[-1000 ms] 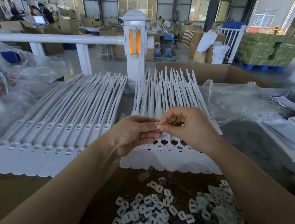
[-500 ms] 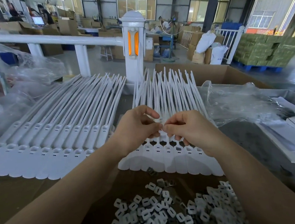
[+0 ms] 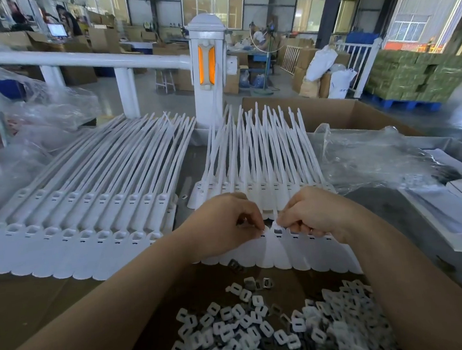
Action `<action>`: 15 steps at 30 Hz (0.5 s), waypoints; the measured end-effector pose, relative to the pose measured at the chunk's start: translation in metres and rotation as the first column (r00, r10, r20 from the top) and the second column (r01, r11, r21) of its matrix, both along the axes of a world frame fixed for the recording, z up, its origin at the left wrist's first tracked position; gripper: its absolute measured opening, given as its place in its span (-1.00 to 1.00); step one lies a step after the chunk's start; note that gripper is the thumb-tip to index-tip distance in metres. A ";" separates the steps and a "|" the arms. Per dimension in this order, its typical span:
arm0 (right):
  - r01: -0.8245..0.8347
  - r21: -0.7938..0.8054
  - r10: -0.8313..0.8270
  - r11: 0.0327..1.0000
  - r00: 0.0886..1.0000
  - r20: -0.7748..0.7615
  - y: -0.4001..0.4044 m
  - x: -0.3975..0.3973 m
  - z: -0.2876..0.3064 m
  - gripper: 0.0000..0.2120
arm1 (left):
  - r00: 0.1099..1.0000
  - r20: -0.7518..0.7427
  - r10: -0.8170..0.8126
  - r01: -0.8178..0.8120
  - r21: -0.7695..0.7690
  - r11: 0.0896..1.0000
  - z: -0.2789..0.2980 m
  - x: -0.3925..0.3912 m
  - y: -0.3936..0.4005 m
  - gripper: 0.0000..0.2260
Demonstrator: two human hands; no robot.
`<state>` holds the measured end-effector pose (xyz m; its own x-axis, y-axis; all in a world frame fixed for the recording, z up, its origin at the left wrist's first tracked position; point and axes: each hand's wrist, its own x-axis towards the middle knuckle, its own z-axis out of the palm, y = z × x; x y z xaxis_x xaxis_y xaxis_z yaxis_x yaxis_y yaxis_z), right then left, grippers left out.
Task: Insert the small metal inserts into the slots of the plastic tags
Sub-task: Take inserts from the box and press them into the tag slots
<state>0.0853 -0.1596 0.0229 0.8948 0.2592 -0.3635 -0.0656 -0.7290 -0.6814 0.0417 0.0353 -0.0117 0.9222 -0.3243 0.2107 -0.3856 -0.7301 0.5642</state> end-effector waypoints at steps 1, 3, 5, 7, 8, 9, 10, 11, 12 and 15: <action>-0.003 -0.011 0.003 1.000 1.000 -0.002 0.000 0.000 0.000 -0.78 | 1.000 0.008 -0.015 0.015 0.023 1.000 -0.001 0.001 0.001 -0.93; -0.012 -0.035 0.012 0.999 1.000 -0.002 -0.001 0.001 -0.001 -0.78 | 0.999 0.020 -0.037 0.036 0.058 0.998 -0.001 0.001 0.002 -0.93; -0.033 -0.062 0.034 0.998 0.999 0.002 -0.001 0.001 -0.001 -0.79 | 0.998 0.037 -0.053 0.050 0.085 0.995 -0.001 0.001 0.003 -0.93; -0.054 -0.088 0.055 0.995 0.998 0.011 0.000 0.000 -0.001 -0.81 | 0.997 0.049 -0.064 0.059 0.099 0.993 -0.001 0.001 0.004 -0.93; -0.063 -0.105 0.065 0.993 0.998 0.020 0.001 0.000 -0.001 -0.82 | 0.996 0.054 -0.068 0.063 0.103 0.993 -0.002 0.001 0.004 -0.93; -0.071 -0.123 0.075 0.990 0.997 0.032 0.001 0.000 -0.002 -0.84 | 0.996 0.060 -0.072 0.065 0.107 0.992 -0.002 0.002 0.004 -0.93; -0.079 -0.138 0.085 0.987 0.995 0.043 0.001 0.000 -0.002 -0.85 | 0.995 0.066 -0.074 0.066 0.113 0.991 -0.002 0.002 0.004 -0.93; -0.085 -0.147 0.093 0.986 0.994 0.050 0.001 0.000 -0.002 -0.85 | 0.995 0.070 -0.077 0.068 0.121 0.990 -0.002 0.002 0.004 -0.93; -0.089 -0.151 0.097 0.985 0.994 0.051 0.001 0.000 -0.002 -0.86 | 0.994 0.075 -0.080 0.070 0.130 0.989 -0.002 0.002 0.004 -0.93; -0.090 -0.170 0.098 0.981 0.994 0.042 0.001 0.000 -0.001 -0.87 | 0.991 0.097 -0.092 0.075 0.169 0.983 -0.003 0.003 0.003 -0.93</action>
<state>0.0854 -0.1590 0.0216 0.8873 0.2824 -0.3645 0.0395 -0.8343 -0.5500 0.0444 0.0386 -0.0146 0.8662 -0.4377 0.2412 -0.4995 -0.7724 0.3922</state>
